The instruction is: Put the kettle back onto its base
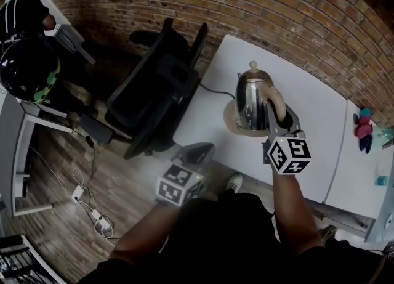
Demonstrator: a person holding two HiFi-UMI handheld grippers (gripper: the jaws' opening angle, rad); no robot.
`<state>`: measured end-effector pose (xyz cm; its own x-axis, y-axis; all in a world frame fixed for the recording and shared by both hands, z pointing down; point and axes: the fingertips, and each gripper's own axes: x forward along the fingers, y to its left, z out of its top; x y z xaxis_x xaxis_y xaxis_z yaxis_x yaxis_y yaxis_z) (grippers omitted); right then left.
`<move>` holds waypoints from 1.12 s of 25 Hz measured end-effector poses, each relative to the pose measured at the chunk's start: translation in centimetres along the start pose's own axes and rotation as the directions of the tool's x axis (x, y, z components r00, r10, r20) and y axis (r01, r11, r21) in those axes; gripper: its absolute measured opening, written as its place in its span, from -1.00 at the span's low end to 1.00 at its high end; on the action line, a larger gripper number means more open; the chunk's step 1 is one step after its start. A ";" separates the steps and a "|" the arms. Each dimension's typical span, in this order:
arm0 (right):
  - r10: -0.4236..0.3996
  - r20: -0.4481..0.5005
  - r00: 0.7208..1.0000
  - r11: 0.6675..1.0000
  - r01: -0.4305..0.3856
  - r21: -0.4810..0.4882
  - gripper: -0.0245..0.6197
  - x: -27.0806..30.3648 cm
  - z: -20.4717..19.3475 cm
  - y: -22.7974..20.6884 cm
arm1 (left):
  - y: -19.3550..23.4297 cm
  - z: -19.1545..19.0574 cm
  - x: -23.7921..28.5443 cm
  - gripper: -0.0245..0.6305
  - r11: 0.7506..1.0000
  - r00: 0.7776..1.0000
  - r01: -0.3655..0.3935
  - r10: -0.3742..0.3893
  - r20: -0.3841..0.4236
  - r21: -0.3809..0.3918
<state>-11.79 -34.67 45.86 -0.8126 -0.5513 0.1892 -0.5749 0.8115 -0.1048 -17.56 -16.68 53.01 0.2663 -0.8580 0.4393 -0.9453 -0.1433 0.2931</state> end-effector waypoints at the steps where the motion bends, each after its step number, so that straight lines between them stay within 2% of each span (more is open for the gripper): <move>1: 0.005 0.001 1.000 1.000 -0.005 -0.002 -0.68 0.4 0.2 0.2 | 0.2 0.0 -0.1 -0.92 1.000 1.000 -0.005 0.005 0.001 -0.003; 19: 0.064 -0.040 0.997 0.998 -0.064 -0.010 -0.68 7.6 -1.7 1.0 | 2.7 -1.0 -2.6 -0.92 0.989 0.990 -0.140 0.141 0.013 -0.049; 28: 0.058 -0.046 0.997 0.998 -0.058 -0.005 -0.68 8.7 -2.9 0.9 | 3.0 -1.7 -2.9 -0.92 0.985 0.987 -0.162 0.163 0.009 -0.066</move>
<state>-19.04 -38.19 50.20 -0.8392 -0.4939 0.2278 -0.5263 0.8430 -0.1109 -20.85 -13.74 54.08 0.1071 -0.8741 0.4739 -0.9615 0.0304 0.2732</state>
